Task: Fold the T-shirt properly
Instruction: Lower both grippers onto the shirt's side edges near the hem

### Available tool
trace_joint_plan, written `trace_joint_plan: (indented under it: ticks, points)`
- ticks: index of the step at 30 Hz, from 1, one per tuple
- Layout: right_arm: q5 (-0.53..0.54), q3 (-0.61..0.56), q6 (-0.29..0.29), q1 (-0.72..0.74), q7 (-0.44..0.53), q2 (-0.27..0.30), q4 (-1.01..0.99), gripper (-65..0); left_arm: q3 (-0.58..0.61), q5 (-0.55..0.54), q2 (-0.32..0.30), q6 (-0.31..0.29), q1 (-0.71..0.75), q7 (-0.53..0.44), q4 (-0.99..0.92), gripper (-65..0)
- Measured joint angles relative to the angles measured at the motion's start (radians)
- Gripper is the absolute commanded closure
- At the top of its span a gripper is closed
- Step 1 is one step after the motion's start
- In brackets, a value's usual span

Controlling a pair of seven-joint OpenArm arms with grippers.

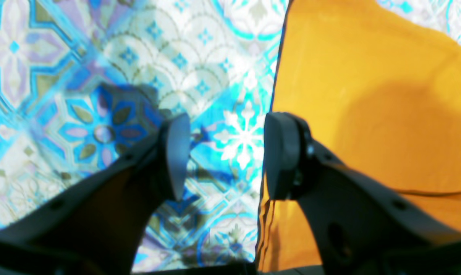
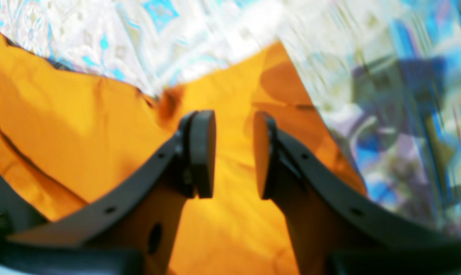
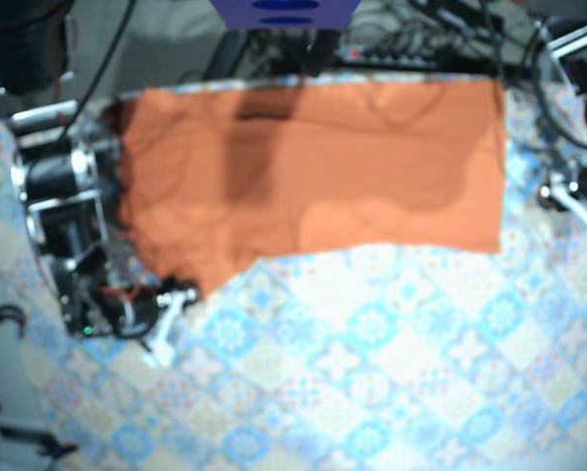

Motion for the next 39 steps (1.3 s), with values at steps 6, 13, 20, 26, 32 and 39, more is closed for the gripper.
trace_joint_plan:
  ticks: [6, 13, 20, 26, 32, 39]
  points:
    - [-0.002, -0.095, 0.003, -0.004, 0.095, 0.012, -0.013, -17.4, -0.044, -0.013, 0.005, -0.007, 0.034, 0.0, 0.0, -30.6]
    - [-0.002, -0.092, 0.003, -0.003, 0.189, 0.065, -0.082, -17.3, -0.091, -0.004, 0.003, -0.004, 0.054, 0.002, 0.0, -30.6]
    - [-0.001, -0.092, 0.001, -0.007, 0.195, 0.063, -0.082, -17.3, -0.115, 0.01, 0.014, -0.006, 0.085, 0.007, 0.0, -30.6]
    - [-0.002, -0.092, 0.0, -0.023, 0.229, 0.071, -0.082, -17.1, -0.109, -0.008, 0.028, -0.007, 0.092, -0.003, 0.001, -30.6]
    - [0.0, -0.092, -0.001, -0.032, 0.285, 0.062, -0.125, -17.1, -0.112, 0.002, 0.03, -0.007, 0.103, 0.0, 0.001, -30.6]
    - [-0.001, -0.092, -0.003, -0.04, 0.306, 0.068, -0.154, -17.2, -0.112, -0.002, 0.03, -0.007, 0.102, 0.0, 0.001, -30.6]
